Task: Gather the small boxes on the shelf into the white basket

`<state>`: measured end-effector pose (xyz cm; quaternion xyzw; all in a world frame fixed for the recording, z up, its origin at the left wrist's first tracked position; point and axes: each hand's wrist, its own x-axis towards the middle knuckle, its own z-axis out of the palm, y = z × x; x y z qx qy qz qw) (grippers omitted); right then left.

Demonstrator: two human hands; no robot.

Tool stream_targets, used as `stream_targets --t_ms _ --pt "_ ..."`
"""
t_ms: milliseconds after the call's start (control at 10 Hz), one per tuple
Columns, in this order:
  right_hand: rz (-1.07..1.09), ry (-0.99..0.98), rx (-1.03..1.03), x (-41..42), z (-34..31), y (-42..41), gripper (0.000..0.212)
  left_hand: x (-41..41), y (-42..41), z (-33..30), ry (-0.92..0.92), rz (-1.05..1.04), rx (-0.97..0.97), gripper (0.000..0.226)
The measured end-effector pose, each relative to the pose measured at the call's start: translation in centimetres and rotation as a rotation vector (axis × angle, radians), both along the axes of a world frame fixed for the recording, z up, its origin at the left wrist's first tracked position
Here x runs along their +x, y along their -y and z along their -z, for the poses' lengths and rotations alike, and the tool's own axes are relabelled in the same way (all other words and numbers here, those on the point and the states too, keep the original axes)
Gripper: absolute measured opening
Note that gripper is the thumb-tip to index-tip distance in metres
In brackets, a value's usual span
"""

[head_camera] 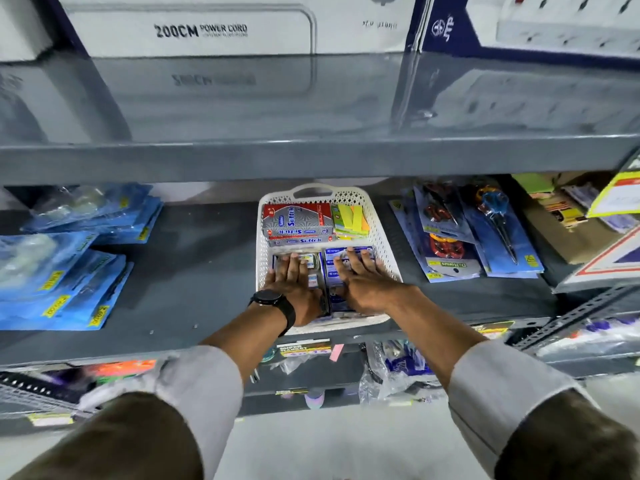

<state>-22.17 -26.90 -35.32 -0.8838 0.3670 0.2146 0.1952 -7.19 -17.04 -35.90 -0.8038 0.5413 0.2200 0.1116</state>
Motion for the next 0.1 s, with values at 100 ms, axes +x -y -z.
stream_targets --t_ms 100 --pt "0.018 0.052 -0.081 -0.25 -3.06 -1.69 0.071 -0.44 -1.34 -2.59 -0.005 0.021 -0.065 0.078"
